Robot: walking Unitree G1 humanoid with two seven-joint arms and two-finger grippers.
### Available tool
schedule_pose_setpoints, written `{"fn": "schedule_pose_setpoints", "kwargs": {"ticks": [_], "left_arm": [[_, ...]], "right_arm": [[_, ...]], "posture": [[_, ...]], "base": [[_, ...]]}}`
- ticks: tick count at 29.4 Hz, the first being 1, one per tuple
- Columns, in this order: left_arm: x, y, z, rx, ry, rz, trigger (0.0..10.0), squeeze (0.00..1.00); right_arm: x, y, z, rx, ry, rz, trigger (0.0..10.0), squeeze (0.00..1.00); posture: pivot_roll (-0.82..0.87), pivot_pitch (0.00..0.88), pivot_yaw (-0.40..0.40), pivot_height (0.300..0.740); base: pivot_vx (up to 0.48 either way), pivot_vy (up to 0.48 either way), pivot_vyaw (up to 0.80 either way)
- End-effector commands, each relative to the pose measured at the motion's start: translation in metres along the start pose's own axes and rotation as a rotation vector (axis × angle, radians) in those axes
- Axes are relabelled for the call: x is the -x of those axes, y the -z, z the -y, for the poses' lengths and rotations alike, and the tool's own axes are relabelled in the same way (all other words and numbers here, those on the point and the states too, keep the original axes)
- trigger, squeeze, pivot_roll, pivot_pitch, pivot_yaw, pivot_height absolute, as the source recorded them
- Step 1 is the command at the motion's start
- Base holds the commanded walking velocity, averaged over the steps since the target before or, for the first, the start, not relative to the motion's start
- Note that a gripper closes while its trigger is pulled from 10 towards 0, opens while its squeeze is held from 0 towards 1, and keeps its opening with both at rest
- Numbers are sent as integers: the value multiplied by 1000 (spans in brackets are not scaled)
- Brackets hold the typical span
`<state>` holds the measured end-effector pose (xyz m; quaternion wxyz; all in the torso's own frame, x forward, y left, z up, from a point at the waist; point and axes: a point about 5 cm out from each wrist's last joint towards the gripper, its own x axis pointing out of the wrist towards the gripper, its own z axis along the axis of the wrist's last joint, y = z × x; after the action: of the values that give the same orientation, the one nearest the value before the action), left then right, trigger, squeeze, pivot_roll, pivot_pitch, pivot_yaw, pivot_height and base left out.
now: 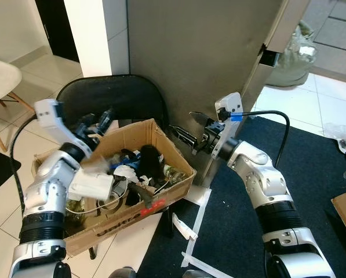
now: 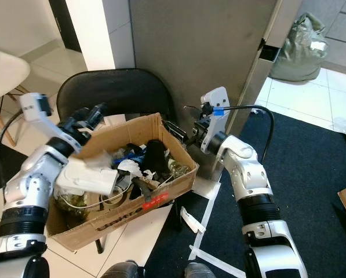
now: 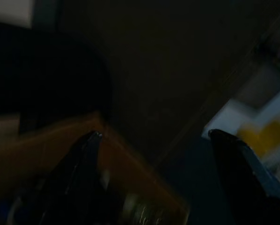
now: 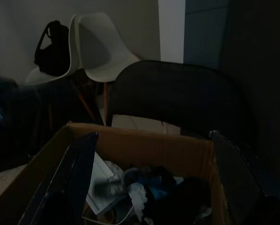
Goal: Picking trash to rubbish bin
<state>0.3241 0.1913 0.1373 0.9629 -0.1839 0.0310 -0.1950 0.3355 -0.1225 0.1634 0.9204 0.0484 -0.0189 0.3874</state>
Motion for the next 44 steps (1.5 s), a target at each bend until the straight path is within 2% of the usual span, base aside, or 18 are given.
{"fn": "schedule_pose_setpoints", "kwargs": {"ticks": [1, 5, 7, 9, 11, 12, 14, 15, 16, 18, 19, 22, 28, 44], "left_arm": [[5, 23, -18, -38, -167, -198, 10000, 0], [3, 17, -16, -51, -152, -169, 10000, 0], [-2, 5, 1, -82, -66, -86, 10000, 0], [-2, 5, 1, -82, -66, -86, 10000, 0], [-8, -7, 20, -101, -2, 0, 10000, 0], [-8, -7, 20, -101, -2, 0, 10000, 0], [-19, -8, 46, -125, 59, 54, 10000, 0], [-23, -4, 56, -124, 81, 59, 10000, 0], [-23, -4, 56, -124, 81, 59, 10000, 0], [-30, 10, 73, -122, 123, 30, 10000, 0], [-31, 13, 78, -149, 154, 14, 10000, 0], [-32, 12, 75, -176, 158, 7, 10000, 0], [-28, 14, 73, -168, 152, 7, 10000, 0], [-27, 17, 74, -185, 156, 12, 10000, 0]], "right_arm": [[4, 0, 5, 17, 15, -9, 10000, 0], [5, 0, 6, 16, 21, -6, 10000, 0], [5, -1, 7, 11, 27, 1, 10000, 0], [5, -1, 7, 11, 27, 1, 10000, 0], [4, -2, 6, 6, 32, 11, 10000, 0], [4, -2, 6, 6, 32, 11, 10000, 0], [0, -3, 3, -15, 43, 39, 10000, 0], [-3, -2, 0, -15, 42, 42, 10000, 0], [-3, -2, 0, -15, 42, 42, 10000, 0], [-4, -1, 0, -28, 51, 46, 10000, 0], [-4, -1, 1, -34, 56, 46, 10000, 0], [-4, 0, 2, -48, 61, 47, 10000, 0], [-5, 1, 2, -53, 58, 43, 10000, 0], [-6, 4, 1, -56, 58, 36, 10000, 0]], "posture": [[-50, 0, -22, 740], [-50, 0, -22, 740], [-47, 0, -21, 740], [-47, 0, -21, 740], [-47, 0, -21, 740], [-47, 0, -21, 740], [-54, 0, -19, 740], [-54, 0, -19, 740], [-54, 0, -19, 740], [-54, 0, -19, 740], [-56, 0, -17, 740], [-56, 0, -17, 740], [-55, 0, -14, 740], [-57, 0, -12, 740]], "base": [[0, 0, 0], [0, 0, 0], [0, 0, 0], [0, 0, 0], [0, 0, 0], [0, 0, 0], [0, 0, 0], [0, 0, 0], [0, 0, 0], [0, 0, 0], [0, 0, 0], [0, 0, 0], [0, 0, 0], [-431, 0, 0]]}}
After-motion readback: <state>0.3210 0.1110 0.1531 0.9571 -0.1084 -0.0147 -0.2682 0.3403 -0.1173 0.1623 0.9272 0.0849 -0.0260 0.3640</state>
